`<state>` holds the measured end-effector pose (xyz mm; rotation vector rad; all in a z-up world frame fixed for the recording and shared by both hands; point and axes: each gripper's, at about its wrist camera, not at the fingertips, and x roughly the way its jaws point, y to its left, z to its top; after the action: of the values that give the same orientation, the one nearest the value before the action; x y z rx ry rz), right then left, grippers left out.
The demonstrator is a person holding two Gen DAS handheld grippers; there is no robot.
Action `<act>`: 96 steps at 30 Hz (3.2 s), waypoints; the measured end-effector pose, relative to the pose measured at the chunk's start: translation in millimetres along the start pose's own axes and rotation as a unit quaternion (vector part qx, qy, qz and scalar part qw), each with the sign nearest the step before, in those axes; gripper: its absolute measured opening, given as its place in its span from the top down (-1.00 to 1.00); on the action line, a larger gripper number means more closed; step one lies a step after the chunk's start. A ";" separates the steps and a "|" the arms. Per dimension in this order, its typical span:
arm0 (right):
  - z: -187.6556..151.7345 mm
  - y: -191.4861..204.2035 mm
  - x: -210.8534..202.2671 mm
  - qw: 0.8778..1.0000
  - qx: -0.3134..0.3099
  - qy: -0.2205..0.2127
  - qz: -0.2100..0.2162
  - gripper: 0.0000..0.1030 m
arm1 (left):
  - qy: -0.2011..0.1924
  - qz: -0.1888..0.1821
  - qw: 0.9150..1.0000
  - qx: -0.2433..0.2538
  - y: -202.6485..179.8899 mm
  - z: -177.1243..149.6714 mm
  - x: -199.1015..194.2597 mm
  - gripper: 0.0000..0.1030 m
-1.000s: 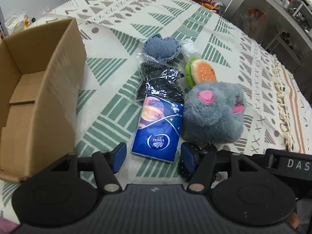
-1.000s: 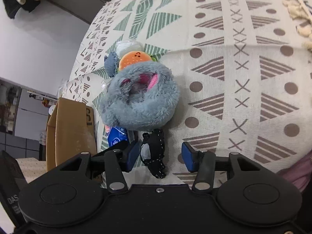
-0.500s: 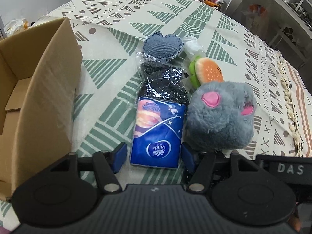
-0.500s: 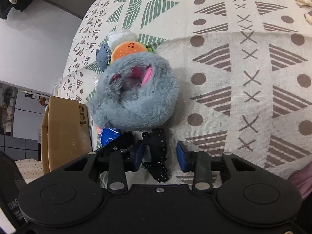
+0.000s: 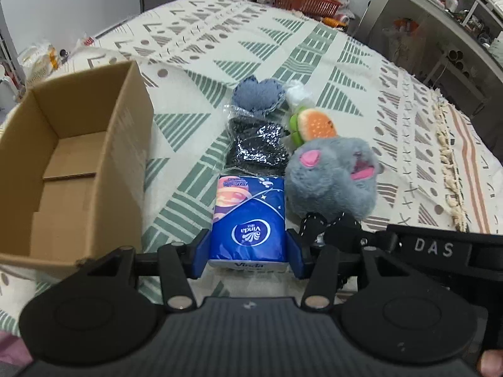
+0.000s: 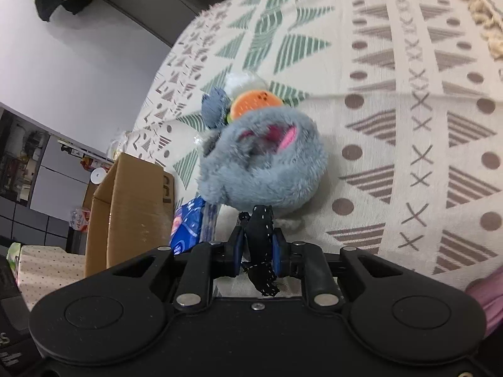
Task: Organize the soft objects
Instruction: 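Close the left gripper on the tissue pack while the right gripper grasps the scrunchie, then carry the tissue pack into the box and open the left gripper, then lower the black scrunchie into the box and open the right gripper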
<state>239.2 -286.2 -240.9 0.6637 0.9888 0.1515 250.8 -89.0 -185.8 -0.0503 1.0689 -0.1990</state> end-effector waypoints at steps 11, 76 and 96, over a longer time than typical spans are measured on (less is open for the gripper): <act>-2.5 12.5 -38.9 0.997 -0.037 -0.062 0.028 0.63 | -0.043 0.012 0.999 0.007 -1.1 1.3 -59.0 0.04; -45.5 205.2 19.7 0.982 -0.157 -0.077 0.073 0.63 | -0.076 0.028 0.983 -0.163 216.9 -1.5 -85.0 -0.05; -42.7 188.2 -20.7 0.981 -0.166 -0.076 0.064 0.03 | -0.076 0.076 0.981 -0.161 211.6 -1.6 -129.9 -0.58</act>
<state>225.5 -126.0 -132.3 0.4236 0.7505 0.3656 218.1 142.8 -103.2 -0.2699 0.9392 0.1153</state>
